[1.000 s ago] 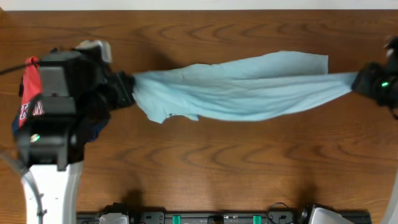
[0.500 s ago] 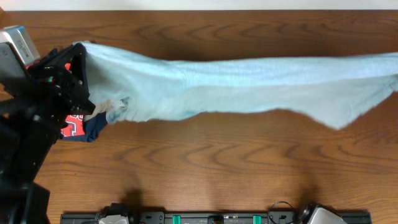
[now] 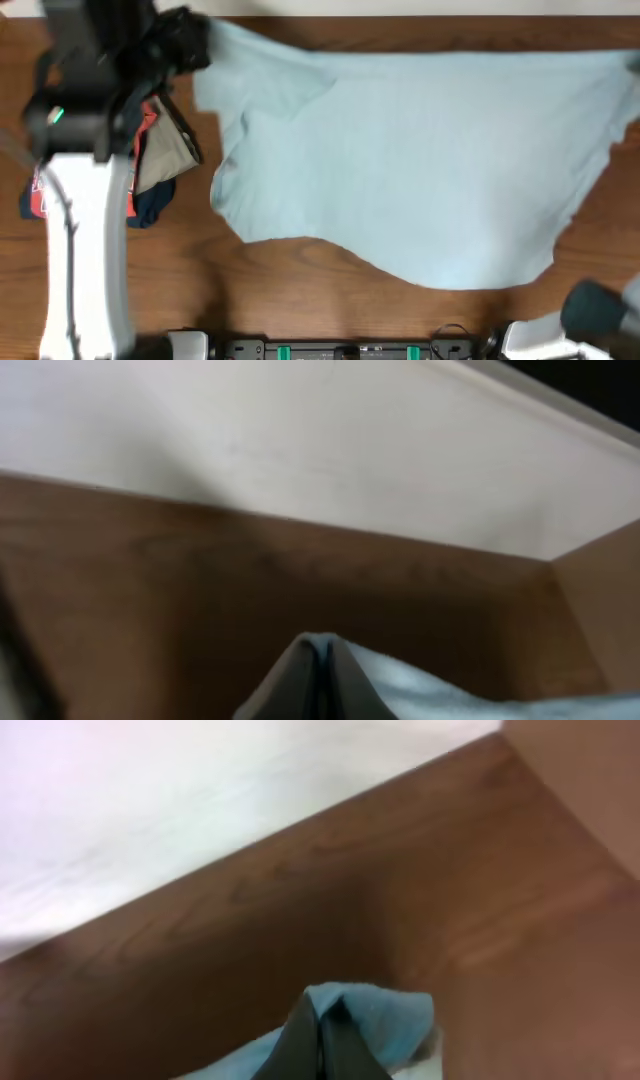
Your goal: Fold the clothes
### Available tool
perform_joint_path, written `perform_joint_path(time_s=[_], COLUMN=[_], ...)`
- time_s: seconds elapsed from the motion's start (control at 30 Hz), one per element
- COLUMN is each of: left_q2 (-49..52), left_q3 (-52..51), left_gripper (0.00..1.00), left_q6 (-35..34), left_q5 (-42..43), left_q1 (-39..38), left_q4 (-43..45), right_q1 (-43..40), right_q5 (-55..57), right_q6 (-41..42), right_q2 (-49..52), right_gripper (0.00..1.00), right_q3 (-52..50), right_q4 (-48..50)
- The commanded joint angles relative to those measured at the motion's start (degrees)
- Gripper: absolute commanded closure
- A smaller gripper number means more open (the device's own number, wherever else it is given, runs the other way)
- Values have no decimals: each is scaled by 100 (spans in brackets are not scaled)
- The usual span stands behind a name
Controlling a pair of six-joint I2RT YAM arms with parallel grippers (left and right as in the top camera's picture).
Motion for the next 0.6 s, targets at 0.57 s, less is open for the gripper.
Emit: perform_joint_path(time_s=[0.57], left_q2=[894], left_q3=[1735], left_gripper=[94], left_q6=[157], left_q5=[-796], left_q1=[341], left_q4=[3069], right_q1=[-238], right_q5=[151], right_q6=[1095], right_q2=[435], right_gripper=[99], right_q3=[927], right_q4=[2881])
